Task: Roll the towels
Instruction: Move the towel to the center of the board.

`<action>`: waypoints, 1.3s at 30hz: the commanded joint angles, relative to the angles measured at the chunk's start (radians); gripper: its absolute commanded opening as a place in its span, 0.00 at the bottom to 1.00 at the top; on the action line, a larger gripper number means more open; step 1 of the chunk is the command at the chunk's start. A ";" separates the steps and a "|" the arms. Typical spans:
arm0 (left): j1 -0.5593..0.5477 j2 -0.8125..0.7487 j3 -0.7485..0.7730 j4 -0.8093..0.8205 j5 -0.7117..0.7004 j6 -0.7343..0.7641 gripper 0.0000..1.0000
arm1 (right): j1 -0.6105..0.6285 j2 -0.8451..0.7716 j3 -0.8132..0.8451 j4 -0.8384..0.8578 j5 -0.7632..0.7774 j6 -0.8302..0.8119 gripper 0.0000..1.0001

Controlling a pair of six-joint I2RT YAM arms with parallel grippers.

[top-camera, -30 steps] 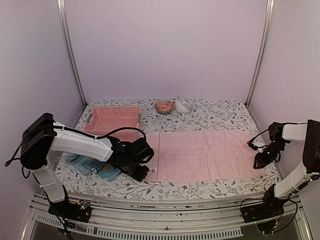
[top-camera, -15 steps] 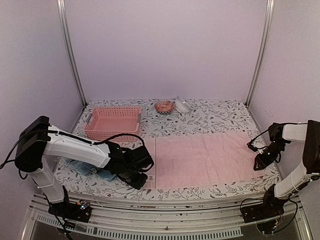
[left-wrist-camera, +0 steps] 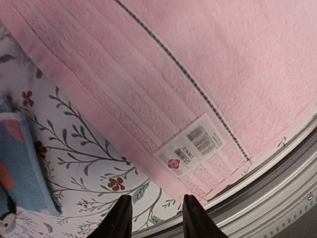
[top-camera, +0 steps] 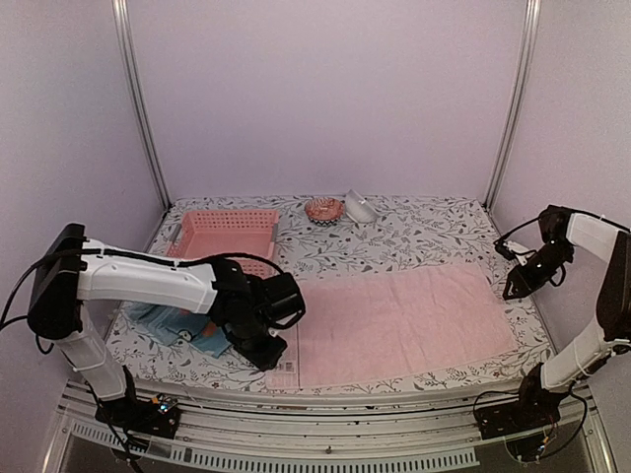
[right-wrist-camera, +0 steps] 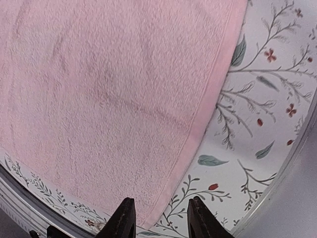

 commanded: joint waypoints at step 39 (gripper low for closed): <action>0.515 0.398 0.403 0.384 0.214 0.314 0.20 | 0.083 0.713 0.500 0.298 -0.132 0.292 0.12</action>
